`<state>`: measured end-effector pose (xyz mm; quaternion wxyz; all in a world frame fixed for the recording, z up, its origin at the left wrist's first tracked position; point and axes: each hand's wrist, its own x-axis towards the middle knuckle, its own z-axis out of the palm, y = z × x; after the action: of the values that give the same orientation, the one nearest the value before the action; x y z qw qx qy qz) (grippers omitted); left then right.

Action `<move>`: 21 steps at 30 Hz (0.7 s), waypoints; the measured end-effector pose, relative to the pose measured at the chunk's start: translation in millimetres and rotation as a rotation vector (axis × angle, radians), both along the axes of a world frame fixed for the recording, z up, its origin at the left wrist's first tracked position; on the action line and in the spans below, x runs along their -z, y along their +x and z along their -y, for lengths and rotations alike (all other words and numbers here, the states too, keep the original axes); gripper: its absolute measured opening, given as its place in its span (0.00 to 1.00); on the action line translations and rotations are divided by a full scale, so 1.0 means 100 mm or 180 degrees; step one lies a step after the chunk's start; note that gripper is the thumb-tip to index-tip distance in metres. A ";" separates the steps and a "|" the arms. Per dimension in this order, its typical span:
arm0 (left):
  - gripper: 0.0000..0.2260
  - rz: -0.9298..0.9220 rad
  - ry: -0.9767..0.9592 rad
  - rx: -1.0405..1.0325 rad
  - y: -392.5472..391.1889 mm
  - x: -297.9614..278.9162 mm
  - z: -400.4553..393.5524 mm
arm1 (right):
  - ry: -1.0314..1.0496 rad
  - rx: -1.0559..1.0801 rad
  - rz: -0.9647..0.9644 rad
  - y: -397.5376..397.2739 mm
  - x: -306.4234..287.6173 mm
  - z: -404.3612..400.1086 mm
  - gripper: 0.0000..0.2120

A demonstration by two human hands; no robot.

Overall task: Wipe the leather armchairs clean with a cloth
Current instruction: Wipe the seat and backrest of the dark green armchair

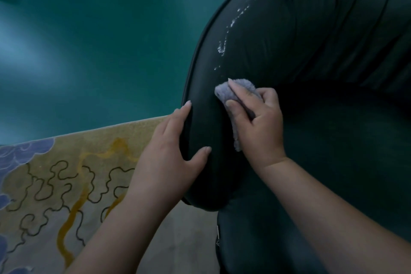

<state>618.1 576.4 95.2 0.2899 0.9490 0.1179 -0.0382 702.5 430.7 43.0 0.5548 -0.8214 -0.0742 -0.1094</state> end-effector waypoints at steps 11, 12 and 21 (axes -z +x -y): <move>0.36 0.0015 0.0071 0.0111 0.35 -0.03 -0.06 | 0.0076 0.0149 -0.0110 0.25 0.01 0.03 0.17; 0.35 0.0012 0.0064 0.0104 0.38 -0.03 -0.05 | 0.0127 0.0145 -0.0003 0.28 -0.06 -0.04 0.16; 0.38 0.0009 -0.0014 0.0027 0.54 0.00 -0.04 | -0.0570 -0.0236 0.0264 0.46 -0.11 0.00 0.16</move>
<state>672.5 580.1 95.5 0.2920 0.9489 0.1134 -0.0383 748.7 431.1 53.8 0.4792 -0.8592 -0.1369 -0.1155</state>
